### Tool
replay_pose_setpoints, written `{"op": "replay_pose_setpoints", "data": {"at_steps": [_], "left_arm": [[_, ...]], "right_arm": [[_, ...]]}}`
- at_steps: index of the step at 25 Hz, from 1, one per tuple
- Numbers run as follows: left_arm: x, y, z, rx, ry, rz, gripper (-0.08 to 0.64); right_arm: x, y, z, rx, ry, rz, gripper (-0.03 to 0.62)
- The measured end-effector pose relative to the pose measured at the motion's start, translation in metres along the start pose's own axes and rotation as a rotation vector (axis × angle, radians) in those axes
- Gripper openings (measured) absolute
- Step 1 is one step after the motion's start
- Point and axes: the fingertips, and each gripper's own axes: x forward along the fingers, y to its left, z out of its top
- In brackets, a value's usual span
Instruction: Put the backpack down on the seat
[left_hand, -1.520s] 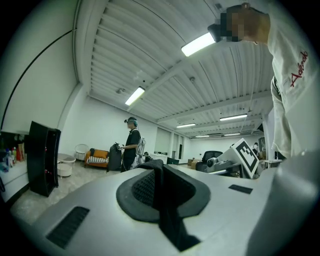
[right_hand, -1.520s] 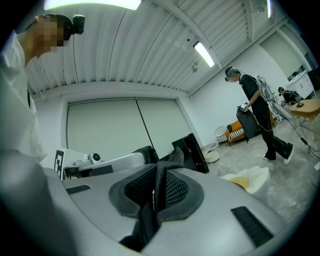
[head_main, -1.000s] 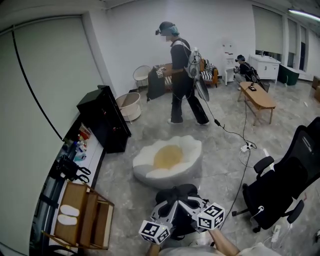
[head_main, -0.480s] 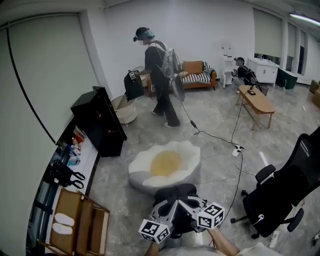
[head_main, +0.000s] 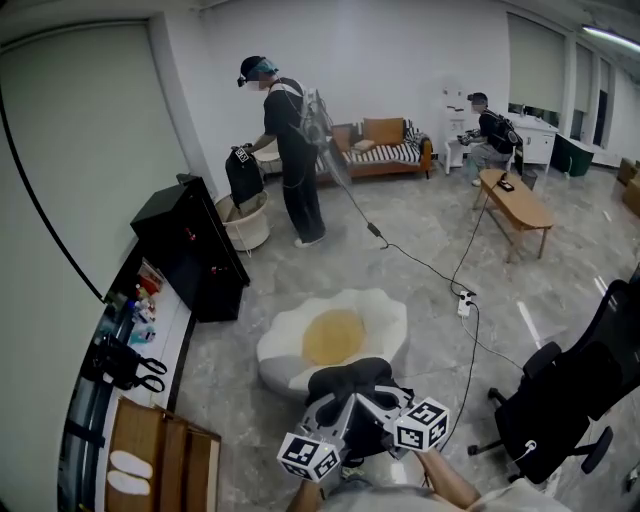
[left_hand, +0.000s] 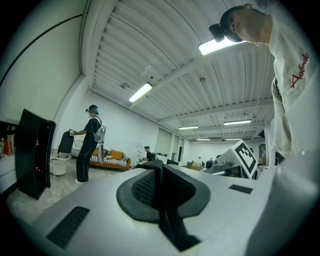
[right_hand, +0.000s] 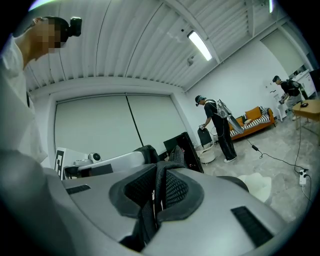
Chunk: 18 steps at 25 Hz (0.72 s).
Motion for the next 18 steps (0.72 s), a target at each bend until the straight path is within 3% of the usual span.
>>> {"op": "replay_pose_setpoints", "data": {"at_steps": [10,18], "left_arm": [[0.028,0.086,0.022,0.038,-0.005,-0.057,0.044],[0.031,0.120,0.020,0.019,0.003,-0.077,0.044]], "right_arm": [[0.084,-0.034,0.025,-0.015,-0.030,-0.039,0.044],[0.117,-0.044,0.021,0.014,-0.028,-0.058,0.044]]}}
